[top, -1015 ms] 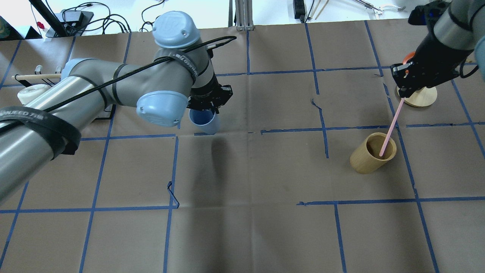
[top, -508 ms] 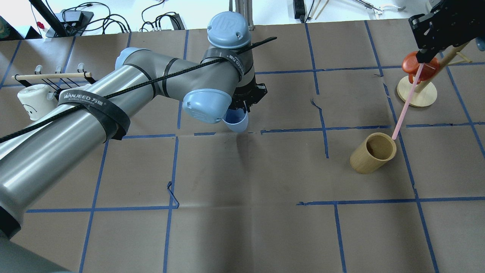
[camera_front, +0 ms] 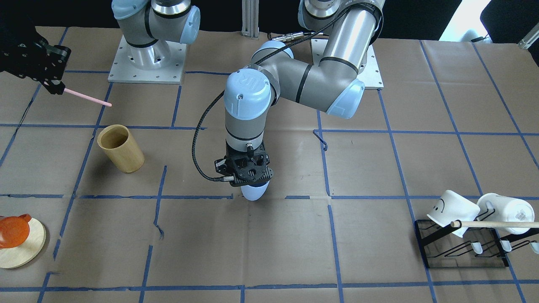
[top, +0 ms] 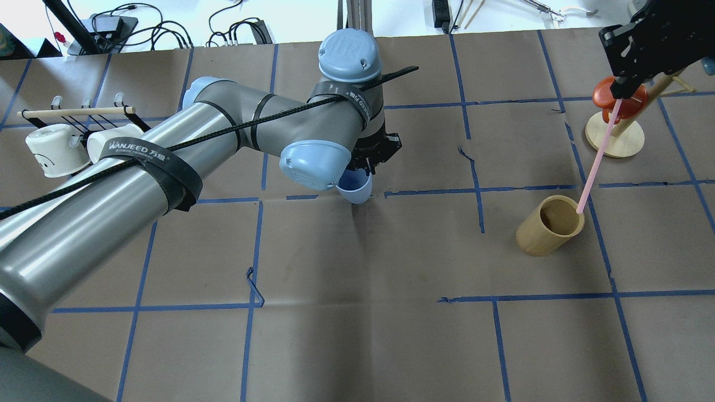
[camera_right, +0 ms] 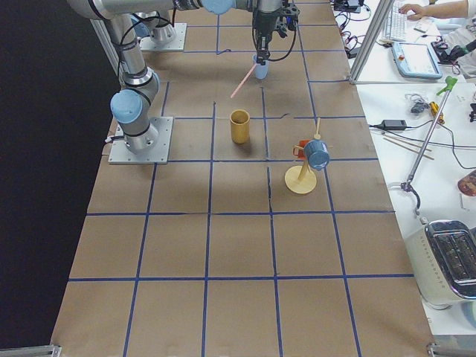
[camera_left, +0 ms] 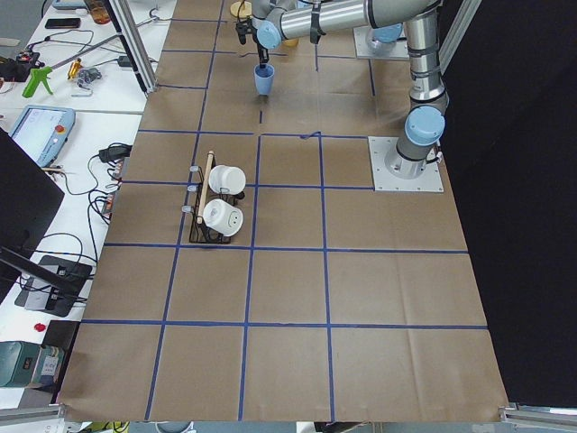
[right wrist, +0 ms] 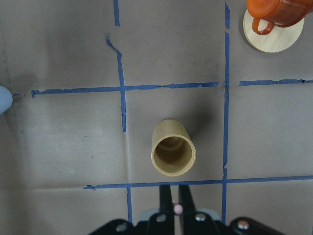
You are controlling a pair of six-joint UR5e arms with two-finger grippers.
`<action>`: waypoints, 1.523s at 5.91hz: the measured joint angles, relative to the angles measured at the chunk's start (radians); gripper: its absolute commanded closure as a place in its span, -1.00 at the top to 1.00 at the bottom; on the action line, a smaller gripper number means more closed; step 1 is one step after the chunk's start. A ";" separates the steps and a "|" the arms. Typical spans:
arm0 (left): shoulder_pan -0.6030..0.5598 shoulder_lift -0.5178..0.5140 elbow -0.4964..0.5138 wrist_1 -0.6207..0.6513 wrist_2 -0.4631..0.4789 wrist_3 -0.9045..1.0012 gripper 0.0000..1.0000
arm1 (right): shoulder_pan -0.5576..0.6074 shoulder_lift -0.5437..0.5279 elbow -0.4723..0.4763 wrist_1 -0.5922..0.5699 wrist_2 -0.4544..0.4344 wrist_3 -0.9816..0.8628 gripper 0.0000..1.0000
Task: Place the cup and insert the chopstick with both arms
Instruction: 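Release blue cup and withdraw left gripper while right gripper carries chopstick over, then lower the pink chopstick into the blue cup with the right gripper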
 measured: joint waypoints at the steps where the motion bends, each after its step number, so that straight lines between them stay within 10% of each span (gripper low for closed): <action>1: -0.006 -0.014 0.001 0.010 0.003 0.000 0.95 | 0.001 0.008 0.000 0.001 0.000 0.004 -0.88; 5: 0.041 0.068 0.026 -0.043 0.016 0.127 0.95 | 0.128 0.058 -0.010 -0.018 -0.001 0.170 -0.88; 9: 0.286 0.345 0.042 -0.429 -0.020 0.519 0.95 | 0.260 0.132 -0.029 -0.118 0.002 0.383 -0.88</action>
